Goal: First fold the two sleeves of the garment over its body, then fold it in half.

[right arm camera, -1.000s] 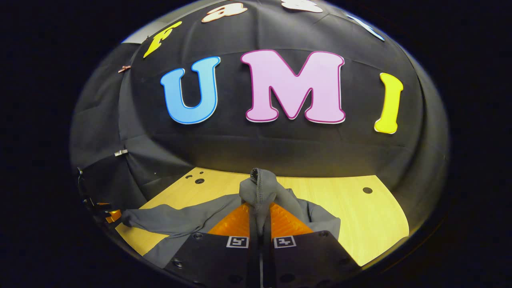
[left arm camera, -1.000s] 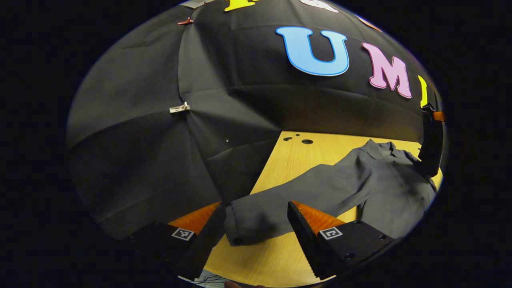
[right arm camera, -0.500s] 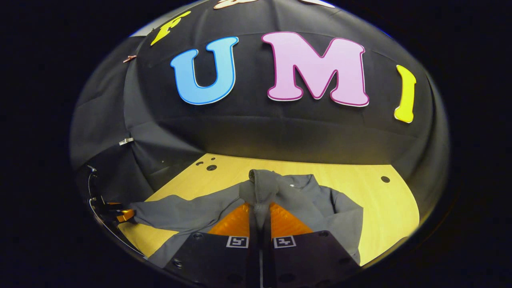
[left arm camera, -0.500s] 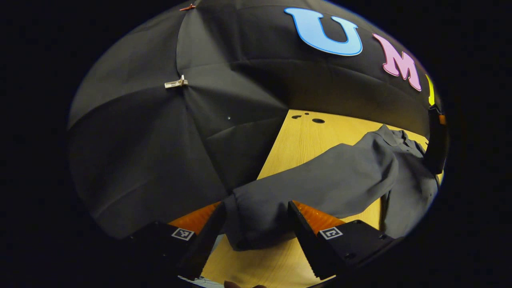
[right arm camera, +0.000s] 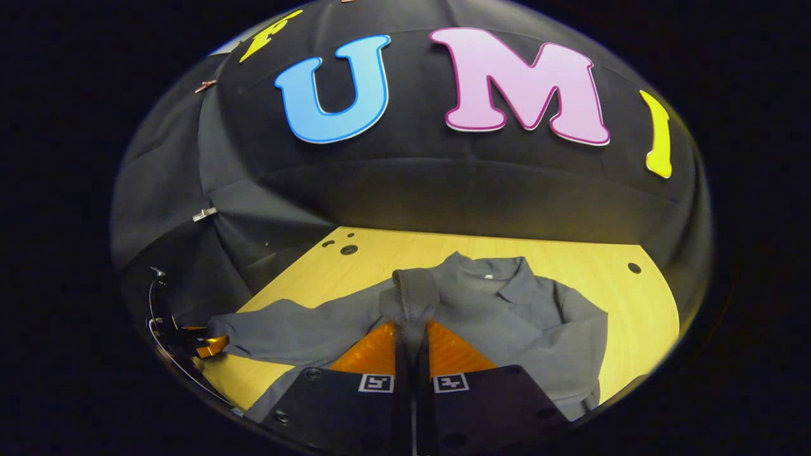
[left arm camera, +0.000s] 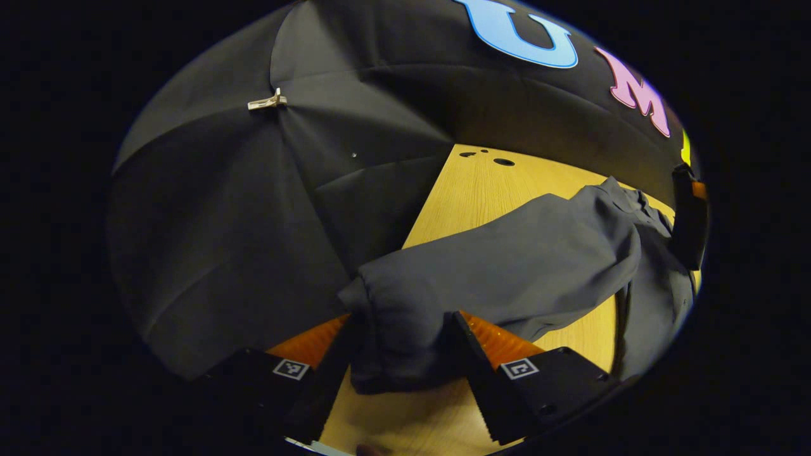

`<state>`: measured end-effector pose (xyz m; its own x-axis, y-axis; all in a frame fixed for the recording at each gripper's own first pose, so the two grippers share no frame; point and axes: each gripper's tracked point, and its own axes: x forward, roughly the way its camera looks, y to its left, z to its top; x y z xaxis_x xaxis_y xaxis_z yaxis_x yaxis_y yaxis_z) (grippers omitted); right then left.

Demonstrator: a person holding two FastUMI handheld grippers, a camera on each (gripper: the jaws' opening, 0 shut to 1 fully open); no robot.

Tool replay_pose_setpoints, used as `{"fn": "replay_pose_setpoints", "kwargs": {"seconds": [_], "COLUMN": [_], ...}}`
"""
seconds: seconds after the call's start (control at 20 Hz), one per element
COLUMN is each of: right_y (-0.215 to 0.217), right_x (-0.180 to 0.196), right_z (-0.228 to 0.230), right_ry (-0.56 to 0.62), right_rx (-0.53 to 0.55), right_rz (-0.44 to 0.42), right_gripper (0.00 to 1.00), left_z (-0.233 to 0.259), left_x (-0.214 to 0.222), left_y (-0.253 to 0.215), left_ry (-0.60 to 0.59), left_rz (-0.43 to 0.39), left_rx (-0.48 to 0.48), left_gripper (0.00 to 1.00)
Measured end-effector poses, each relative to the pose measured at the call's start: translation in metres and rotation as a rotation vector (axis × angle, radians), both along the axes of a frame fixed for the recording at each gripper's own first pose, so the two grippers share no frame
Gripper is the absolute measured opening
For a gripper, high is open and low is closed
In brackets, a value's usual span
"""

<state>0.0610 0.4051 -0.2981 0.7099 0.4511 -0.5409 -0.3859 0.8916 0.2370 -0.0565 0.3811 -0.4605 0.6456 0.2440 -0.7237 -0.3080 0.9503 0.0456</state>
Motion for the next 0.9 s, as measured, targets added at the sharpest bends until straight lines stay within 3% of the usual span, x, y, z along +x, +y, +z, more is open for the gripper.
{"fn": "replay_pose_setpoints", "kwargs": {"seconds": [0.05,0.3,0.4,0.6,0.9], "right_y": [0.008,0.041,0.049,0.065,0.075], "right_x": [-0.003,-0.018,-0.025,-0.041,-0.060], "right_z": [-0.009,-0.051,-0.066,-0.087,-0.114], "right_ry": [0.012,0.096,0.126,0.171,0.271], "right_rx": [-0.007,-0.018,-0.036,-0.058,-0.030], "right_rz": [0.015,0.072,0.087,0.136,0.149], "right_gripper": [0.08,0.08,0.08,0.08,0.20], "left_z": [-0.002,0.007,0.020,0.048,0.107], "left_x": [-0.001,0.007,0.010,0.016,0.029], "left_y": [-0.005,-0.021,-0.023,-0.018,-0.015], "left_ry": [0.009,0.057,0.027,-0.026,-0.137], "left_rz": [-0.007,-0.110,-0.130,-0.103,-0.064], "left_rx": [0.002,0.095,0.107,0.079,0.076], "left_gripper": [0.88,0.18,0.10,0.08,0.08]}}
